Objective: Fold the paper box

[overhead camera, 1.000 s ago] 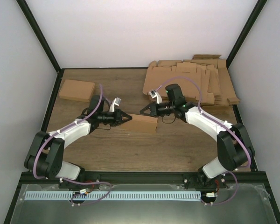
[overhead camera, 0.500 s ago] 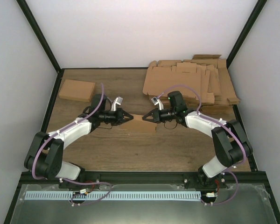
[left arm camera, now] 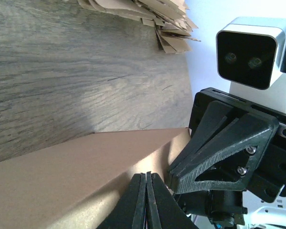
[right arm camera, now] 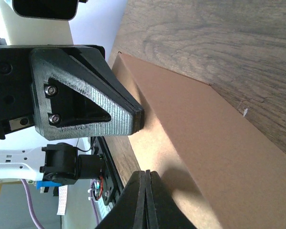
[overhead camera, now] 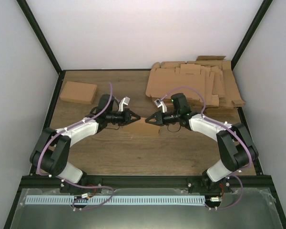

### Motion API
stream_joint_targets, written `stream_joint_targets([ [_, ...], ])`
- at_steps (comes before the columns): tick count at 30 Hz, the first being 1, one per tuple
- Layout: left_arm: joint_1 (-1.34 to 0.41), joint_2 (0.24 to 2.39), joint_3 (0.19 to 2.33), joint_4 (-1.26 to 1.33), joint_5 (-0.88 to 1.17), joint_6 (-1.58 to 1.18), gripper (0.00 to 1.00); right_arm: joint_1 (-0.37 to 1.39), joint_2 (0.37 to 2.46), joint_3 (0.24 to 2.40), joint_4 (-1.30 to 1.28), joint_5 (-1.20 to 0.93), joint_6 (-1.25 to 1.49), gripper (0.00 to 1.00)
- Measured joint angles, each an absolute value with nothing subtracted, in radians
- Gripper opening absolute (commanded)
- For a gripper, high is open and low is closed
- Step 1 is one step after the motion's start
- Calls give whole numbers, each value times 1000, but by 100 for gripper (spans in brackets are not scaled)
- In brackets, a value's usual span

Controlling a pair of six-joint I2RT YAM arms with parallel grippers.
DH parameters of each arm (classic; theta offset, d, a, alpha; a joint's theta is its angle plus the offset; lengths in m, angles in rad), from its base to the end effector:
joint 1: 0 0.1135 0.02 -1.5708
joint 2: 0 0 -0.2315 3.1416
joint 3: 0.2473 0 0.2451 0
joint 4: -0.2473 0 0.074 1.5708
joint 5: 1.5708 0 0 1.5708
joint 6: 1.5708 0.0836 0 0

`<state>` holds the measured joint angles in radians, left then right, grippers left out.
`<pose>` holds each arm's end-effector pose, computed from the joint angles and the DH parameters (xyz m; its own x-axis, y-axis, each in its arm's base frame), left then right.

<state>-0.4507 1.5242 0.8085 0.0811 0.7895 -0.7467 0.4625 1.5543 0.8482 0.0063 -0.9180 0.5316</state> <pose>0.2756 -0.1993 0.1553 -0.9496 -0.0718 -0.3051 0.2404 0.4578 -0.8559 0.2669 0.2073 0.1561 -0.9099 -0.1096 -0.4000 -0.4102 0.3805 0.8288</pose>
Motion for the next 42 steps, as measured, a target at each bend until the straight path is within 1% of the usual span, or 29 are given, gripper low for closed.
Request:
stream_joint_targets([
  [4, -453, 1514, 779, 137, 786, -746, 4, 464, 1546, 852, -14, -900, 528, 1],
  [8, -456, 1501, 775, 132, 771, -749, 4, 467, 1544, 863, -41, -892, 515, 1],
  [14, -438, 1354, 783, -33, 673, -753, 4, 468, 1544, 870, -59, -888, 509, 1],
  [18, -392, 1273, 797, -70, 639, -752, 4, 468, 1543, 870, -59, -888, 508, 1],
  [21, -381, 1285, 786, -55, 632, -757, 4, 468, 1543, 870, -59, -888, 506, 1],
  [25, -378, 1361, 691, 36, 657, -783, 4, 468, 1539, 869, -64, -882, 505, 1],
  [28, -373, 1378, 675, 112, 679, -799, 4, 468, 1534, 870, -70, -873, 505, 1],
  [32, -374, 1372, 670, 120, 681, -803, 5, 468, 1525, 870, -83, -862, 501, 1],
  [35, -380, 1359, 687, 66, 668, -785, 7, 470, 1518, 871, -99, -854, 493, 1],
  [39, -385, 1328, 732, -59, 626, -749, 9, 471, 1509, 896, -151, -828, 479, 1],
  [42, -385, 1291, 771, -155, 587, -714, 12, 470, 1494, 912, -194, -801, 463, 1],
])
